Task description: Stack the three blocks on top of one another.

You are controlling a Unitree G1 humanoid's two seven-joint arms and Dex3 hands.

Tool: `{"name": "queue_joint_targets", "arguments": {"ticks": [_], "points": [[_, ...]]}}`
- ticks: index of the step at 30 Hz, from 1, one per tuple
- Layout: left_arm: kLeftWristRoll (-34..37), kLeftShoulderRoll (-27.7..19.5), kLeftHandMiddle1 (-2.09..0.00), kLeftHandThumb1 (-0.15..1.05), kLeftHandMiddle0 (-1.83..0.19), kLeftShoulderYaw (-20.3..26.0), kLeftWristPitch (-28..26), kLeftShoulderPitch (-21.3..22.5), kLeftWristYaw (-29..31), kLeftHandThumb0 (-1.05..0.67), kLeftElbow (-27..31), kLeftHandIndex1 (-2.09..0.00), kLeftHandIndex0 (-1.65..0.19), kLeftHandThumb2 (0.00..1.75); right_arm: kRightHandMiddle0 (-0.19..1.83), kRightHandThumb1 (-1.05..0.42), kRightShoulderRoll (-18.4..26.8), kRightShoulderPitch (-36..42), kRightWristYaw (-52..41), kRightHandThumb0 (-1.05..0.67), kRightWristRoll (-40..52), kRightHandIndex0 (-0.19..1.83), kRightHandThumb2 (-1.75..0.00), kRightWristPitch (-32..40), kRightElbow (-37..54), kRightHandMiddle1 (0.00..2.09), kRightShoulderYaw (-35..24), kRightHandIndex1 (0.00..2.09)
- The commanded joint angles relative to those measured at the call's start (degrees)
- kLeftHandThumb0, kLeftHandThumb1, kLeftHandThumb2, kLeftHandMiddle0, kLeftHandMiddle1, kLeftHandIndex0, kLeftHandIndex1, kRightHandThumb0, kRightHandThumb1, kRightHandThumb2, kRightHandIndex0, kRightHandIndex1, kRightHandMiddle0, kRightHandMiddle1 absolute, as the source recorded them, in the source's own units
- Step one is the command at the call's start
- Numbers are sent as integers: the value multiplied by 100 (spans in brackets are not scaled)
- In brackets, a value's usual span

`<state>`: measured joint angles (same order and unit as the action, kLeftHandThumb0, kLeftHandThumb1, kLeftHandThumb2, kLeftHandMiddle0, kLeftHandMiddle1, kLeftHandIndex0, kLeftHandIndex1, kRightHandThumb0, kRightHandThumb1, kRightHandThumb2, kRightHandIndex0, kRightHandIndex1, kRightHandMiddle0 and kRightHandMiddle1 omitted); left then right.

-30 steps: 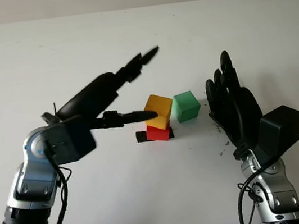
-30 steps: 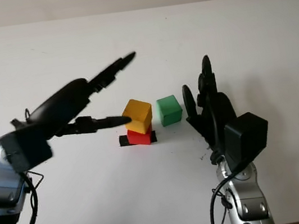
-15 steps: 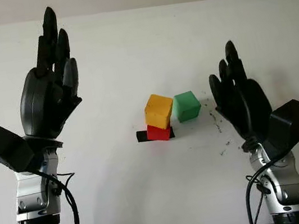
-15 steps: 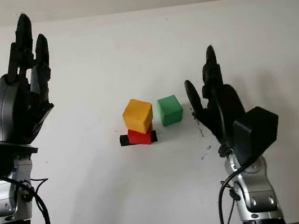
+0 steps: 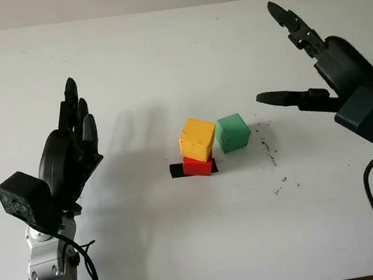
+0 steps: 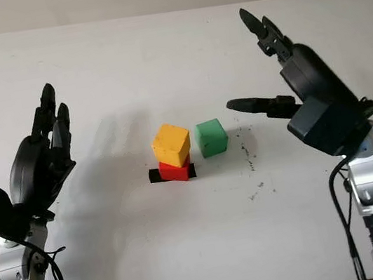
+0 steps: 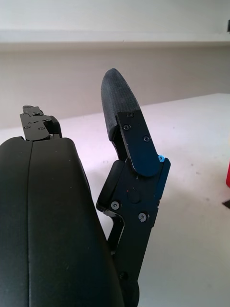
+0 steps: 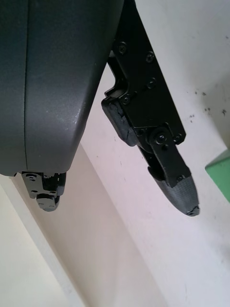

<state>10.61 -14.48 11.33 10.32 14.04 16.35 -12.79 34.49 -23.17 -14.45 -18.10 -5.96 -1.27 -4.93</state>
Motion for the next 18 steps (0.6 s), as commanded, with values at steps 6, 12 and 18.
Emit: {"name": "queue_joint_targets", "arguments": {"ticks": [6, 12, 18], "points": [[39, 77, 0, 105, 19, -38, 81, -231, 61, -72, 72, 0, 19, 74, 24, -78, 373, -255, -181, -73, -682, 1, -3, 6, 35, 11, 433, 8], [40, 58, 0, 105, 19, -43, -10, -227, 72, -72, 182, 0, 19, 74, 30, -76, 438, -445, -389, -71, -1078, 1, -4, -92, -25, 10, 839, 7], [-1, 56, 0, 105, 19, -42, 21, -204, 38, -72, 223, 0, 19, 73, 31, -76, 379, -588, -566, -72, -1448, 1, -5, -13, -6, 8, 1224, 6]]}}
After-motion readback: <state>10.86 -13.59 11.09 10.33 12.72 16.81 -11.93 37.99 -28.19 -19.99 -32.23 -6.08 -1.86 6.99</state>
